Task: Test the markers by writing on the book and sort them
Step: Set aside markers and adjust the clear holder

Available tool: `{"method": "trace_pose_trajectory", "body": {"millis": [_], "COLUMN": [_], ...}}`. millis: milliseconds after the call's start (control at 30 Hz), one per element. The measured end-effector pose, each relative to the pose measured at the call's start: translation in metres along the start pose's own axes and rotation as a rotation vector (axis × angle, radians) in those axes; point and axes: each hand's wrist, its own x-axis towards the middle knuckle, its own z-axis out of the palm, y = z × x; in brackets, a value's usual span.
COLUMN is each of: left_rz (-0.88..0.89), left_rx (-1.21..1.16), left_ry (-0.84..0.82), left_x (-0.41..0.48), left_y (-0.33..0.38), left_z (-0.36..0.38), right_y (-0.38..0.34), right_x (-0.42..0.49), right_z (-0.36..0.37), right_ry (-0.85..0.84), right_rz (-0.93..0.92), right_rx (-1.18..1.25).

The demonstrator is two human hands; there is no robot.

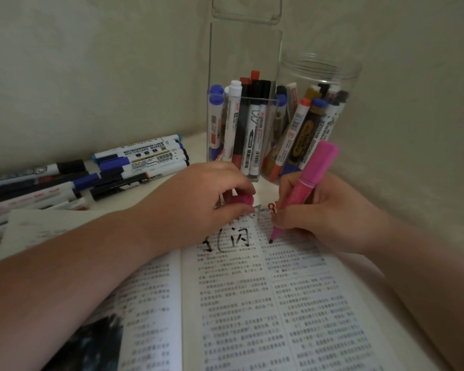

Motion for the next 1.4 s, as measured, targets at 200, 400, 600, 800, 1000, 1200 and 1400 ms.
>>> {"method": "trace_pose_trajectory", "body": {"millis": [200, 400, 600, 800, 1000, 1200, 1400], "left_rz": [-0.035, -0.135, -0.087, -0.103, -0.157, -0.139, -0.140], "left_rx": [-0.018, -0.329, -0.311, -0.369, -0.414, -0.416, -0.726], "left_ry": [-0.010, -0.013, -0.051, -0.133, -0.134, -0.125, 0.002], "left_x": [0.000, -0.004, -0.003, -0.003, -0.003, -0.005, -0.008], "left_y": [0.005, 0.020, 0.032, 0.034, 0.031, 0.024, 0.010], "left_z": [-0.002, -0.007, -0.012, -0.009, -0.011, -0.011, -0.009], "right_y": [0.001, 0.007, 0.000, -0.005, -0.008, -0.015, -0.013], "right_x": [0.001, -0.003, -0.003, -0.007, -0.008, -0.011, -0.006], "right_z": [0.000, 0.001, 0.005, 0.009, 0.016, 0.025, 0.034], "right_ry": [0.077, 0.196, 0.245, 0.114, 0.131, 0.140, 0.113], "right_rz": [-0.029, -0.234, -0.366, -0.187, -0.190, -0.211, -0.169], "right_rx": [-0.123, 0.339, 0.379, 0.007, 0.005, -0.133, -0.245]}}
